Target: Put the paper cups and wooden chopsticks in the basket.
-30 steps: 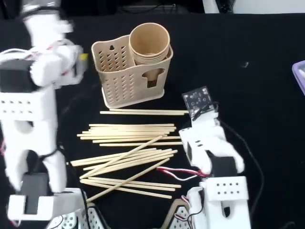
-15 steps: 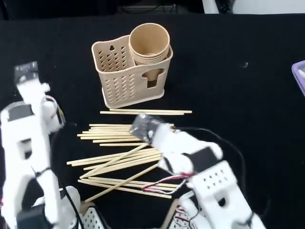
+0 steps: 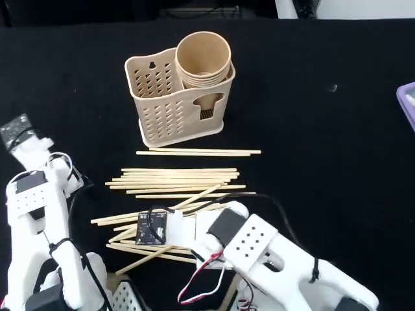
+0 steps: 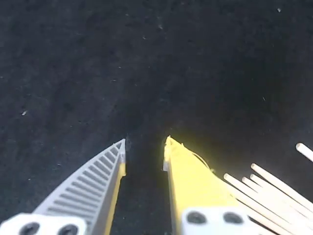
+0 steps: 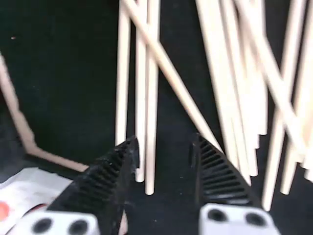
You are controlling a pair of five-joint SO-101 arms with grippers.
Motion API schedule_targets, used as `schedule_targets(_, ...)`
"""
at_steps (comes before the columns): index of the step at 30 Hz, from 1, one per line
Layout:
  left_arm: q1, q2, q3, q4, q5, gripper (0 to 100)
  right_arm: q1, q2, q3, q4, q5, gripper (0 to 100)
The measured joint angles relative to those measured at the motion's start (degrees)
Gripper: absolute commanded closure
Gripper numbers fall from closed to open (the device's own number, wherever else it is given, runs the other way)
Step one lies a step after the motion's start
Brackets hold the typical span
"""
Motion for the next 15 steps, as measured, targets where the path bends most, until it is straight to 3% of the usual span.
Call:
schedule_targets(10, -0.3, 0.0, 0.0, 0.0, 0.3, 87, -0.2, 11.8, -0.1, -0.4, 0.0, 82.2)
schedule_targets(15, -0.4, 0.0, 0.0, 0.0, 0.3, 87, -0.2, 14.9, -0.1, -0.9, 4.5, 82.2)
